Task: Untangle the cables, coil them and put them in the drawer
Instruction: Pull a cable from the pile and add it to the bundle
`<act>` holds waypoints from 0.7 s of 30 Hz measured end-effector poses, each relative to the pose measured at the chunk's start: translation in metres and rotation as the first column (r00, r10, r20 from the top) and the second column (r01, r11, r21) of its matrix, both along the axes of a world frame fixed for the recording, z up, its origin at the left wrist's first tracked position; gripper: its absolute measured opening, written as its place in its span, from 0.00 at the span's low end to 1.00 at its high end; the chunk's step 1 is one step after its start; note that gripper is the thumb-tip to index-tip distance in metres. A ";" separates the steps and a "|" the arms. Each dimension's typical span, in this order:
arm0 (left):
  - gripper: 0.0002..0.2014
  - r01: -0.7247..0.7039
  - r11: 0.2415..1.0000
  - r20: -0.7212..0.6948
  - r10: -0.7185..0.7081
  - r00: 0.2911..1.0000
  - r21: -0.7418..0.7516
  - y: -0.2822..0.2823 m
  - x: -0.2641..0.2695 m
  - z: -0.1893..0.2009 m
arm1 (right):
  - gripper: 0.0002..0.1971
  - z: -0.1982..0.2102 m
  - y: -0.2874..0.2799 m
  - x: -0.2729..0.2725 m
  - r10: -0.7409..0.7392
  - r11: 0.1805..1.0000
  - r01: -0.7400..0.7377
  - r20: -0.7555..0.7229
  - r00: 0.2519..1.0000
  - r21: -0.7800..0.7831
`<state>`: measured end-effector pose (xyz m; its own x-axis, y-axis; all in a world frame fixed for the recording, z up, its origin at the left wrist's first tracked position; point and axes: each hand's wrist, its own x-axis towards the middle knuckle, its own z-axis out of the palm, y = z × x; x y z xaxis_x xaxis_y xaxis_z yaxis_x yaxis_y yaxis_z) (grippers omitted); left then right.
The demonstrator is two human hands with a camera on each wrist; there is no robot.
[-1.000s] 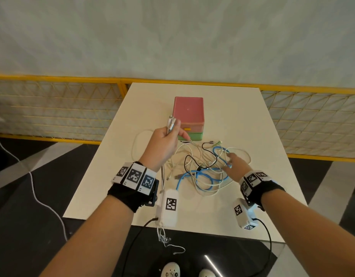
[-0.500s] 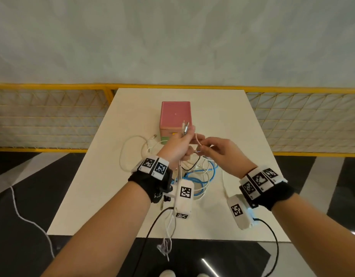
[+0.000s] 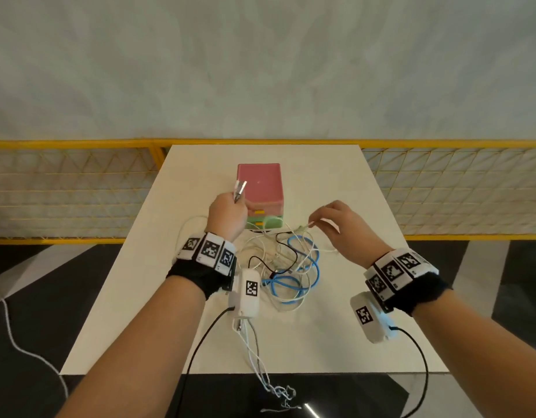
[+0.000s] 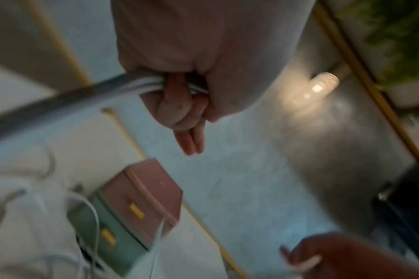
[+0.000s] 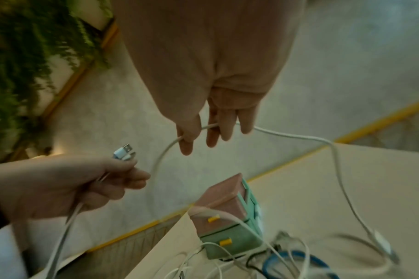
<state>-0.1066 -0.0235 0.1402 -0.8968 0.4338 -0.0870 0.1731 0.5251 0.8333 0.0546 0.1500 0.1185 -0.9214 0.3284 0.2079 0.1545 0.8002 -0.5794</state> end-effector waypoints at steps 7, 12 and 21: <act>0.23 0.356 0.927 0.152 -0.371 0.916 0.117 0.013 0.034 0.026 | 0.07 0.014 -0.040 -0.013 0.455 0.856 -0.441 0.013 0.891 0.269; 0.21 0.412 0.909 0.245 -0.415 0.876 0.069 0.017 0.025 0.011 | 0.11 0.010 -0.045 -0.013 0.490 0.800 -0.521 0.177 0.854 0.299; 0.10 0.219 0.876 0.193 -0.327 0.925 0.430 0.007 0.023 0.002 | 0.08 0.009 -0.036 -0.007 0.306 0.950 -0.309 -0.302 0.903 0.037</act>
